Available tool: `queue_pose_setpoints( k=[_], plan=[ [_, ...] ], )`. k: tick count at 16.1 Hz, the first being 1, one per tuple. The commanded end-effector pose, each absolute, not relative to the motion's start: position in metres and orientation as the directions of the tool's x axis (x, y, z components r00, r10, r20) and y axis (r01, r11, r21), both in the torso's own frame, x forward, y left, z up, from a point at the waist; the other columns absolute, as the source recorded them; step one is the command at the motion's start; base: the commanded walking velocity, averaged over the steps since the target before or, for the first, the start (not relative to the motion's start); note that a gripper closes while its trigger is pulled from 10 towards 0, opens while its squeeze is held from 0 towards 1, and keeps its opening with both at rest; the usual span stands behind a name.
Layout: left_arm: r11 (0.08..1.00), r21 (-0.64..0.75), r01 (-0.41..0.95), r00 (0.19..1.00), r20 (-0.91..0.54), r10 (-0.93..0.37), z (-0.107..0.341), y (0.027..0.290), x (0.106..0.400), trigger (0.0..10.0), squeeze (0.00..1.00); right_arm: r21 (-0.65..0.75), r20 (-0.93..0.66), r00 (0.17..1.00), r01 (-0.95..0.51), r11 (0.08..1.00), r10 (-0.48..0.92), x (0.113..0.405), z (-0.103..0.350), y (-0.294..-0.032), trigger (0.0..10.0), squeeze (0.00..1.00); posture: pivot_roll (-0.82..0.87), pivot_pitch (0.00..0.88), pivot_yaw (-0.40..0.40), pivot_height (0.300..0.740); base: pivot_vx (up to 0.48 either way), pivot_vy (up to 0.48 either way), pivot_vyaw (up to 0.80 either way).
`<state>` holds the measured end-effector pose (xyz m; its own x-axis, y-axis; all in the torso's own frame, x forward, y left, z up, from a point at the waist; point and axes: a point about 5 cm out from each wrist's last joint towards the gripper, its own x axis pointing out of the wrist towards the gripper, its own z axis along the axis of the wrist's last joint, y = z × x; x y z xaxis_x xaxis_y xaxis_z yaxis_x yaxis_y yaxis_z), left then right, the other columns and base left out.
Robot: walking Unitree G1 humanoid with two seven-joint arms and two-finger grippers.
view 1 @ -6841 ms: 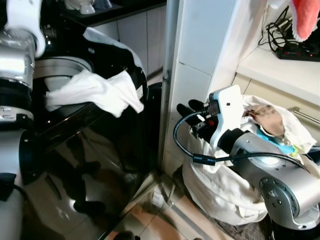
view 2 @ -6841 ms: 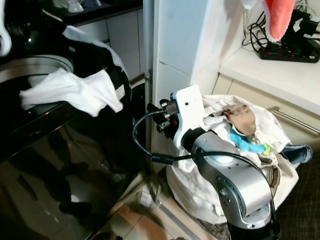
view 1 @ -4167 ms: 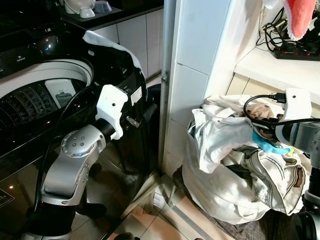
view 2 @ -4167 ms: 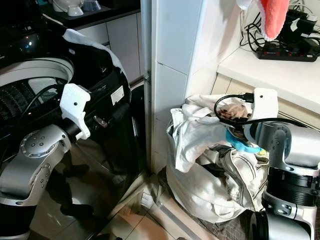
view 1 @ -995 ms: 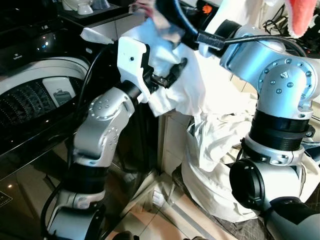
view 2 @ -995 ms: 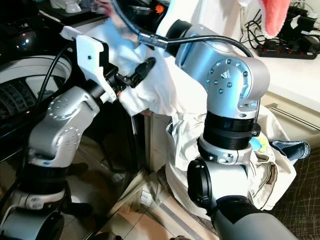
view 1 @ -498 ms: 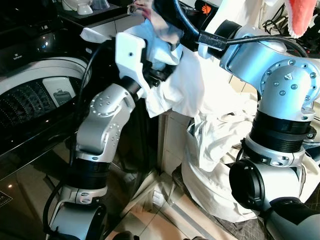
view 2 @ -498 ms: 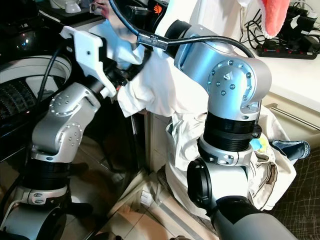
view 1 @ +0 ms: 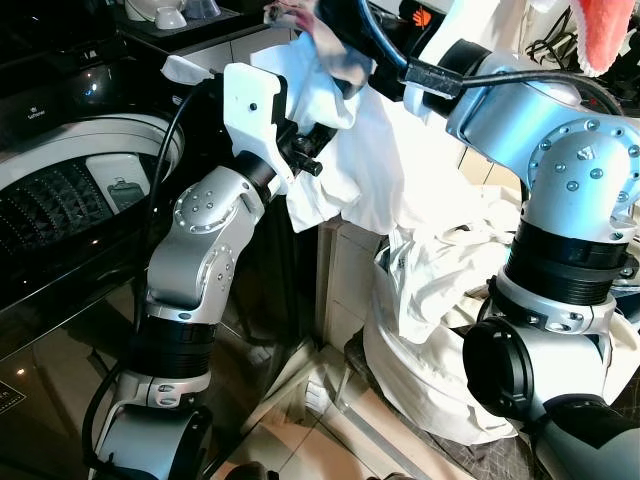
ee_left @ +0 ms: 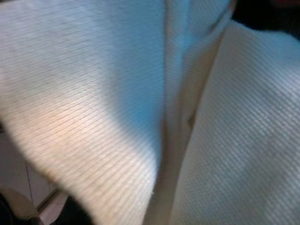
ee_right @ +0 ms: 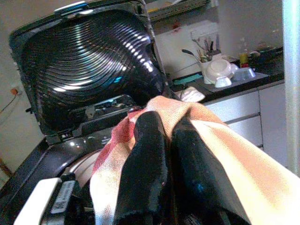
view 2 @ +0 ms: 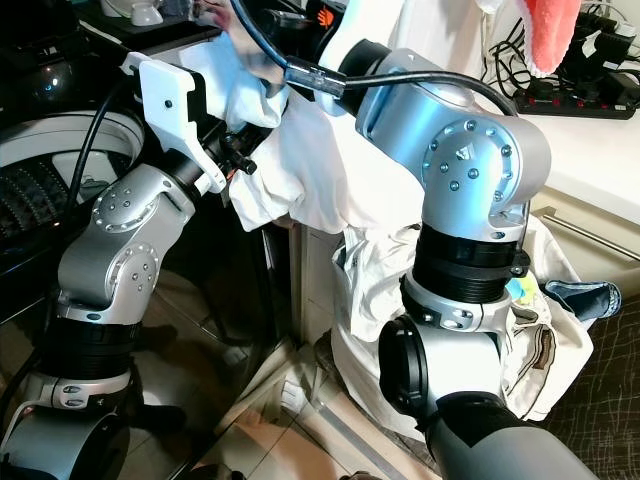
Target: Clothes washing
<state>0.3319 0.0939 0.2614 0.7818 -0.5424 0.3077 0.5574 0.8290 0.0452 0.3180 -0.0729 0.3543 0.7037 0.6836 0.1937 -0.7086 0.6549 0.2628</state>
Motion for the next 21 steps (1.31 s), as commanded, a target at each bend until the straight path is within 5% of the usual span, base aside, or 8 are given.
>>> queue_pose_setpoints(
  k=[1, 6, 8, 9, 10, 16, 18, 21],
  plan=[
    [0.833, 0.049, 0.551, 0.782, 0.317, -0.536, 0.264, 0.099, 0.331, 0.0, 0.0, 0.262, 0.219, 0.71, -0.704, 0.661, 0.669, 0.316, 0.358, -0.078, 0.0, 0.0, 0.0, 0.0, 0.001, 0.74, 0.0, 0.0, 0.0],
    [0.84, 0.049, 0.54, 0.793, 0.305, -0.528, 0.264, 0.103, 0.332, 0.0, 0.0, 0.263, 0.218, 0.717, -0.696, 0.668, 0.662, 0.315, 0.356, -0.079, 0.0, 0.0, 0.0, 0.0, 0.008, 0.74, 0.0, 0.0, 0.0],
    [0.856, 0.049, 0.515, 0.812, 0.292, -0.505, 0.263, 0.108, 0.335, 0.0, 0.0, 0.265, 0.215, 0.724, -0.689, 0.674, 0.655, 0.315, 0.355, -0.079, 5.4, 0.0, 0.0, 0.0, 0.011, 0.74, 0.0, 0.0, 0.0],
    [0.862, 0.052, 0.504, 0.82, 0.285, -0.496, 0.262, 0.111, 0.336, 0.0, 0.0, 0.267, 0.214, 0.728, -0.685, 0.678, 0.652, 0.315, 0.355, -0.079, 10.0, 0.0, 0.0, 0.0, 0.014, 0.74, 0.0, 0.0, 0.0],
    [0.869, 0.05, 0.493, 0.828, 0.28, -0.486, 0.262, 0.113, 0.338, 0.0, 0.0, 0.279, 0.223, 0.72, -0.693, 0.665, 0.657, 0.314, 0.355, -0.08, 10.0, 1.0, 0.0, 0.0, 0.014, 0.74, 0.0, 0.0, 0.0],
    [0.922, 0.139, 0.361, 0.888, 0.251, -0.385, 0.268, 0.139, 0.351, 0.0, 0.0, 0.246, 0.216, 0.775, -0.632, 0.735, 0.594, 0.311, 0.353, -0.107, 10.0, 1.0, 0.01, 0.0, 0.009, 0.74, 0.0, 0.0, 0.0],
    [0.916, 0.331, 0.227, 0.926, 0.218, -0.308, 0.28, 0.16, 0.37, 0.0, 0.0, 0.146, 0.151, 0.831, -0.555, 0.819, 0.536, 0.309, 0.343, -0.133, 10.0, 0.0, 0.02, 0.0, 0.008, 0.74, 0.0, 0.0, 0.0],
    [0.819, 0.558, -0.138, 0.926, 0.365, -0.092, 0.341, 0.198, 0.392, 0.0, 0.0, 0.011, 0.041, 0.866, -0.499, 0.867, 0.498, 0.305, 0.325, -0.145, 10.0, 0.0, 0.01, 0.0, 0.016, 0.74, 0.0, 0.0, 0.0]
  ],
)
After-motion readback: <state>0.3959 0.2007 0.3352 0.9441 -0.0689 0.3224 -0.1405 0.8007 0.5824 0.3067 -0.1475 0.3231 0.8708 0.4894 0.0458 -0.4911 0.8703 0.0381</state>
